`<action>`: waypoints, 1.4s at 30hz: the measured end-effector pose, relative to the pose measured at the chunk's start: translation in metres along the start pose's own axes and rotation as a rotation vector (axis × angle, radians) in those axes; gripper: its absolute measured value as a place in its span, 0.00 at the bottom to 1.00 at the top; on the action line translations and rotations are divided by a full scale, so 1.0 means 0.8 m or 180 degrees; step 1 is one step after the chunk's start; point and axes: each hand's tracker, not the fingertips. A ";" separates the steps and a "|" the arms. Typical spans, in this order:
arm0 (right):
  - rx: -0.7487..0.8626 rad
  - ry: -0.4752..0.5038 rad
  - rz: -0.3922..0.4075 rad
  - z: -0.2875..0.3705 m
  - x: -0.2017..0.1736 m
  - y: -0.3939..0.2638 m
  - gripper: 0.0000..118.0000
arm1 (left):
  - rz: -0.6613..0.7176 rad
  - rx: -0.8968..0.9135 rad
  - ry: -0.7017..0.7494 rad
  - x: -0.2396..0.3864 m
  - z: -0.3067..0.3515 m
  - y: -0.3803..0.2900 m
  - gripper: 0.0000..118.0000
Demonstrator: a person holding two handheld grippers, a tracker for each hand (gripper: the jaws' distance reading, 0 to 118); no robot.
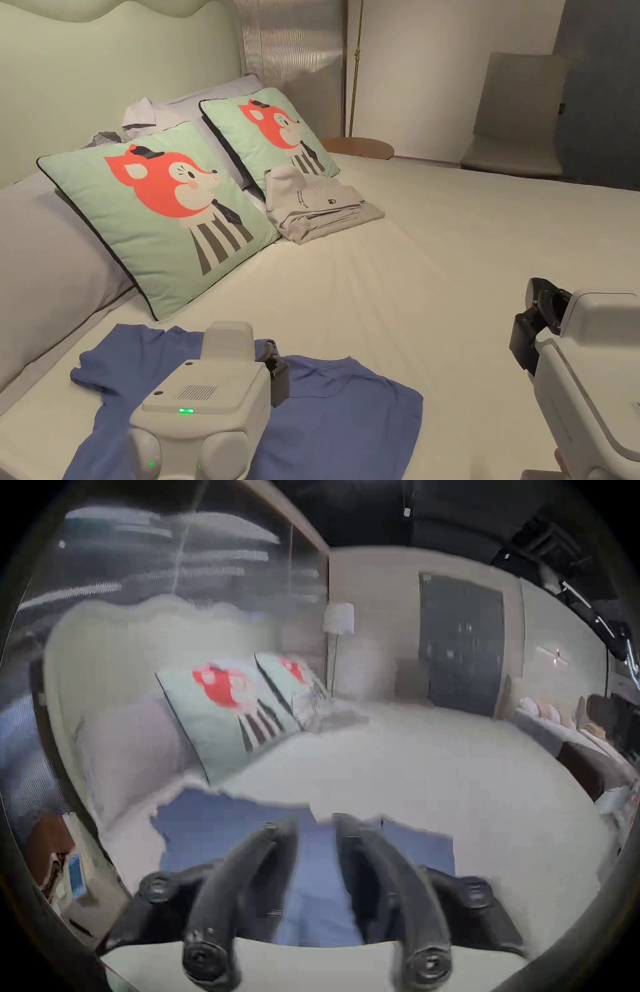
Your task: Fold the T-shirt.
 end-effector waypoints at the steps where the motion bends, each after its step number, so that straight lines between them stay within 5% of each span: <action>1: -0.0046 -0.0002 0.0003 -0.005 0.000 -0.006 0.01 | 0.0044 -0.0159 -0.0025 0.000 -0.015 -0.010 0.45; 3: -0.0149 -0.0015 0.0003 -0.014 0.000 -0.017 0.01 | 0.0092 -0.0553 -0.0024 0.001 -0.048 -0.026 0.93; 9: -0.0341 -0.0041 -0.0024 -0.039 0.005 -0.041 0.01 | 0.0092 -0.1223 0.0037 0.010 -0.124 -0.068 0.90; 12: -0.0391 -0.0071 -0.0031 -0.047 0.011 -0.048 0.01 | 0.0094 -0.1366 0.0091 0.012 -0.143 -0.086 0.67; 15: -0.0422 -0.0101 -0.0042 -0.052 0.016 -0.051 0.01 | 0.0085 -0.1285 0.0103 0.014 -0.136 -0.087 0.59; 17: -0.0429 -0.0114 -0.0064 -0.052 0.020 -0.050 0.01 | 0.0051 -0.1221 0.0067 0.014 -0.128 -0.081 0.29; 18: -0.0430 -0.0117 -0.0073 -0.051 0.022 -0.049 0.01 | 0.0084 -0.1178 0.0041 0.014 -0.124 -0.076 0.02; 27: -0.0191 -0.0227 -0.0082 -0.005 0.056 -0.020 0.01 | 0.0198 -0.0284 -0.0362 0.052 -0.048 0.028 0.02; 37: 0.0244 -0.0733 -0.0164 0.095 0.147 0.022 0.01 | 0.0014 0.0945 -0.1467 0.200 0.078 0.133 0.02; 42: 0.0380 -0.1048 -0.0173 0.146 0.193 0.033 0.01 | -0.0087 0.1108 -0.2064 0.278 0.112 0.133 0.02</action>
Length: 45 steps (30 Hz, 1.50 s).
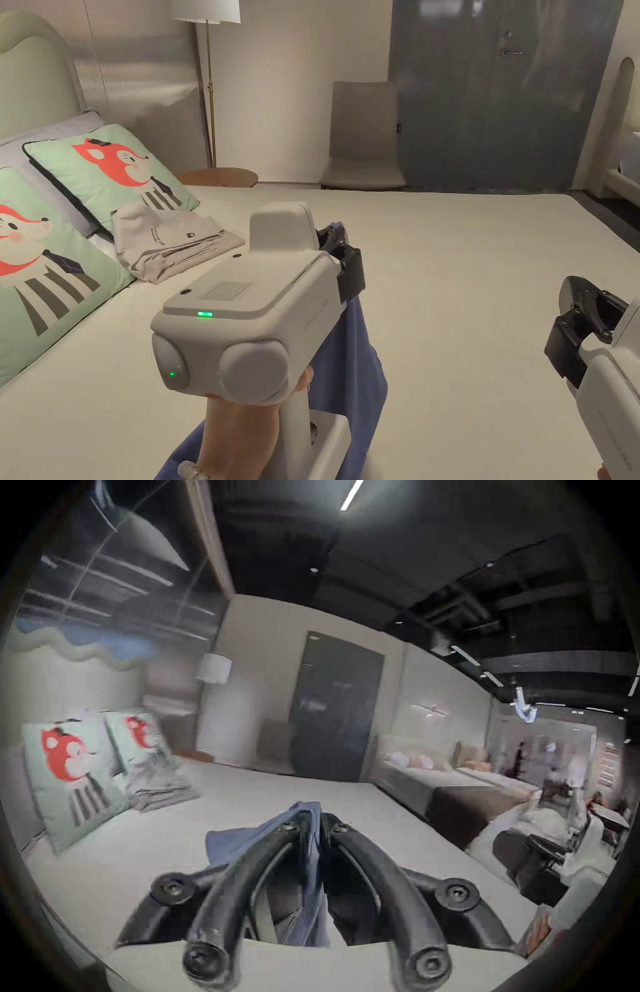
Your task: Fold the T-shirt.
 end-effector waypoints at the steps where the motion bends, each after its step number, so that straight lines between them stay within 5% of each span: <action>1: 0.0016 -0.0064 -0.0010 0.006 0.010 0.002 0.01 | -0.0014 -0.0071 -0.0062 0.014 -0.007 -0.009 0.02; 8: -0.0006 -0.0337 -0.0045 0.038 0.057 -0.004 0.01 | 0.0203 -0.1129 -0.0640 0.077 -0.055 -0.148 0.02; 15: -0.0065 -0.0409 -0.0064 0.053 0.072 -0.013 0.01 | 0.0069 -0.2245 -0.0847 0.132 -0.070 -0.300 0.02; 20: -0.0084 -0.0433 -0.0034 0.061 0.078 -0.014 0.01 | -0.0092 -0.2507 -0.0800 0.146 -0.071 -0.343 0.04; 22: -0.0092 -0.0448 -0.0025 0.062 0.081 -0.015 0.01 | -0.0105 -0.2434 -0.0757 0.142 -0.066 -0.334 0.31; 24: -0.0090 -0.0460 -0.0037 0.064 0.084 -0.015 0.01 | -0.0048 -0.2241 -0.0793 0.134 -0.061 -0.313 0.84; 25: -0.0088 -0.0467 -0.0049 0.064 0.084 -0.015 0.01 | -0.0066 -0.2111 -0.0746 0.130 -0.058 -0.299 0.95; 34: -0.0022 -0.0425 -0.0103 0.058 0.076 -0.012 0.01 | -0.0348 -0.0436 0.0380 0.011 0.017 -0.119 0.90; 38: -0.0041 -0.0369 -0.0138 0.051 0.068 -0.016 0.01 | -0.0344 0.0104 0.1101 -0.049 0.072 -0.074 0.79; 40: -0.0049 -0.0337 -0.0156 0.049 0.064 -0.018 0.01 | -0.0346 0.0211 0.1368 -0.070 0.094 -0.064 0.54; 42: -0.0064 -0.0304 -0.0163 0.046 0.059 -0.020 0.01 | -0.0367 0.0285 0.1601 -0.087 0.109 -0.059 0.10; 43: -0.0071 -0.0290 -0.0166 0.044 0.057 -0.021 0.01 | -0.0363 0.0296 0.1633 -0.094 0.116 -0.058 0.00; 45: -0.0083 -0.0259 -0.0166 0.042 0.053 -0.023 0.01 | -0.0413 0.0247 0.1618 -0.104 0.126 -0.056 0.00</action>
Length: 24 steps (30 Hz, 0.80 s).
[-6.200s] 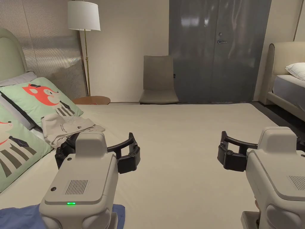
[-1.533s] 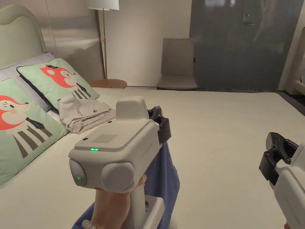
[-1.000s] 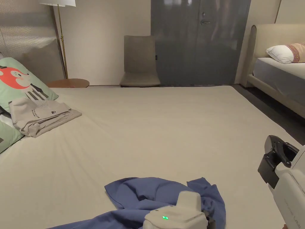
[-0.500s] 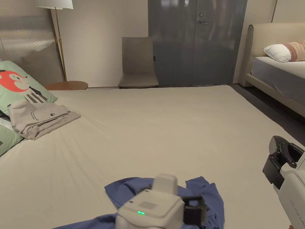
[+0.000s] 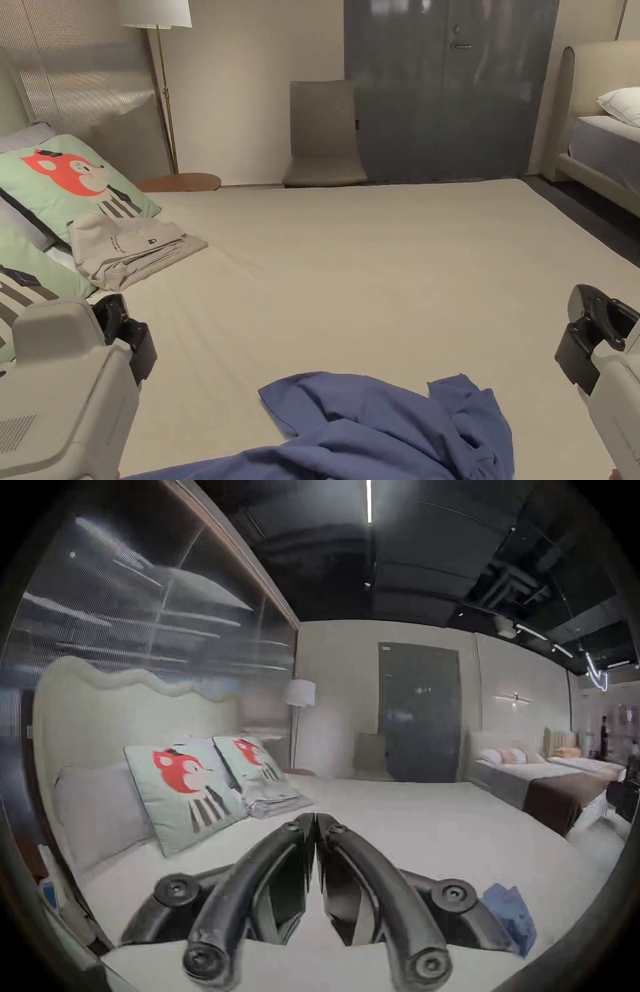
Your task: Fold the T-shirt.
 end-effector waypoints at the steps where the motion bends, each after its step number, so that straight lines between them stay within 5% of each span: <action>1: -0.0011 0.0012 0.0008 -0.001 -0.002 -0.001 0.01 | -0.0027 -0.0035 0.0013 -0.003 0.000 -0.001 0.00; 7: -0.0080 0.0053 0.0013 -0.006 -0.008 -0.009 0.01 | 0.0031 -0.0926 0.0092 -0.023 -0.039 -0.059 0.05; 8: -0.0101 0.0057 0.0017 -0.007 -0.008 -0.011 0.01 | 0.0064 -0.1228 0.0081 -0.027 -0.049 -0.076 0.20; 10: -0.0143 0.0057 0.0022 -0.008 -0.007 -0.015 0.01 | 0.0169 -0.1790 0.0016 -0.033 -0.065 -0.115 0.83; 11: -0.0164 0.0054 0.0025 -0.009 -0.007 -0.018 0.01 | 0.0233 -0.2026 -0.0013 -0.035 -0.071 -0.139 0.96; 17: -0.0335 0.0045 0.0088 -0.015 -0.004 -0.033 0.01 | 0.0275 -0.2647 0.0296 -0.050 -0.090 -0.237 0.89; 21: -0.0481 0.0021 0.0138 -0.022 -0.004 -0.049 0.01 | 0.0404 -0.2791 0.0318 -0.059 -0.102 -0.256 0.60; 24: -0.0659 0.0028 0.0123 -0.033 -0.002 -0.064 0.01 | 0.0274 -0.2750 0.0308 -0.053 -0.095 -0.248 0.51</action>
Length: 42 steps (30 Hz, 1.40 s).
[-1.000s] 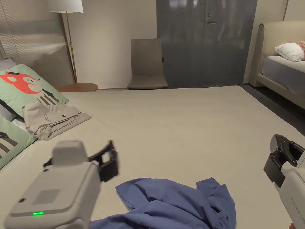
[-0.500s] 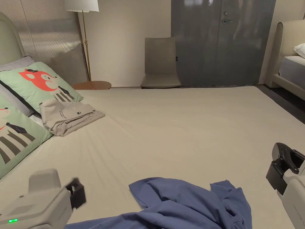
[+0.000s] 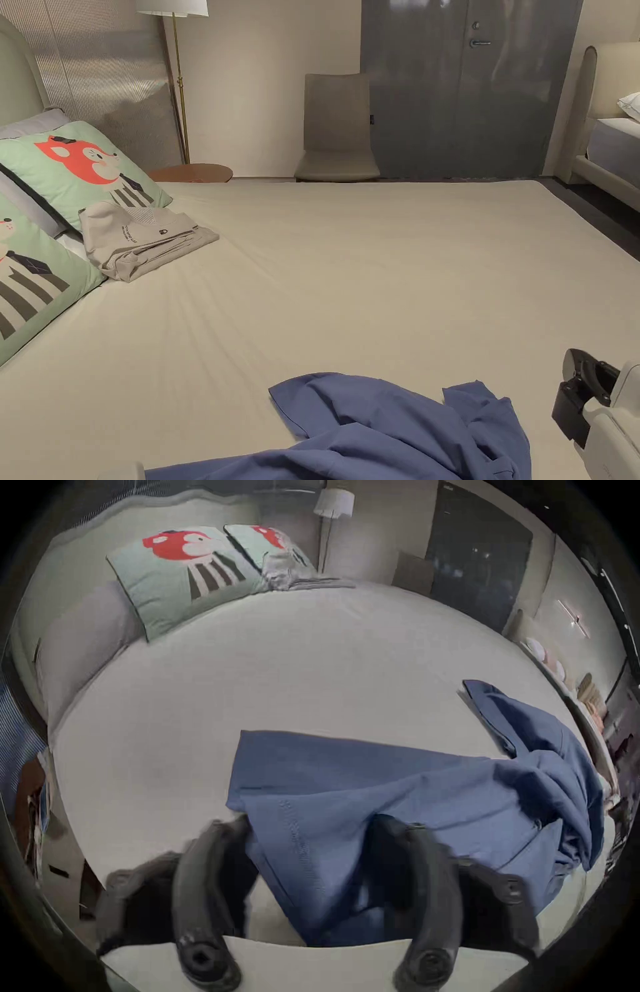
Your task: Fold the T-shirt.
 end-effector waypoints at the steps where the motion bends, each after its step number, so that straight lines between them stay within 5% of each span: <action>1: -0.0119 0.0002 0.0036 -0.009 0.001 -0.005 0.01 | 0.0004 0.0058 -0.0029 0.000 0.011 0.003 0.36; 3: -0.0469 -0.0006 0.0104 -0.037 0.003 -0.015 0.11 | 0.0036 0.0137 -0.0125 -0.002 0.019 0.007 0.05; 4: -0.0632 0.0009 0.0101 -0.053 0.005 -0.021 0.34 | 0.0062 0.0193 -0.0201 -0.003 0.025 0.008 0.04; 6: -0.1019 0.0059 0.0077 -0.092 0.010 -0.038 0.97 | 0.0031 0.0259 -0.0205 0.001 0.040 0.010 0.04; 7: -0.1132 0.0056 0.0047 -0.109 0.012 -0.046 1.00 | -0.0018 0.0328 -0.0200 0.002 0.047 0.010 0.04; 14: -0.2096 -0.0117 -0.0159 -0.225 0.019 -0.101 0.95 | -0.0041 0.0463 -0.0274 0.001 0.064 0.013 0.04; 17: -0.2437 -0.0219 -0.0032 -0.246 0.016 -0.125 0.37 | -0.0039 0.0431 -0.0263 0.000 0.060 0.014 0.04; 19: -0.2369 -0.0146 -0.0086 -0.240 0.016 -0.128 0.24 | -0.0029 0.0401 -0.0262 -0.001 0.059 0.014 0.04; 20: -0.2235 -0.0114 -0.0095 -0.232 0.017 -0.119 0.03 | -0.0030 0.0392 -0.0264 -0.003 0.059 0.015 0.04; 24: -0.1930 0.0182 -0.0422 -0.200 0.037 -0.077 0.04 | -0.0028 0.0430 -0.0334 -0.007 0.074 0.029 0.04; 29: -0.1334 0.0176 -0.0615 -0.144 0.072 0.016 0.04 | 0.0051 0.0772 -0.0482 -0.016 0.124 0.065 0.04; 42: -0.0267 0.0047 -0.0743 -0.080 0.107 0.226 0.04 | -0.0072 0.1566 -0.0807 -0.004 0.241 0.254 0.04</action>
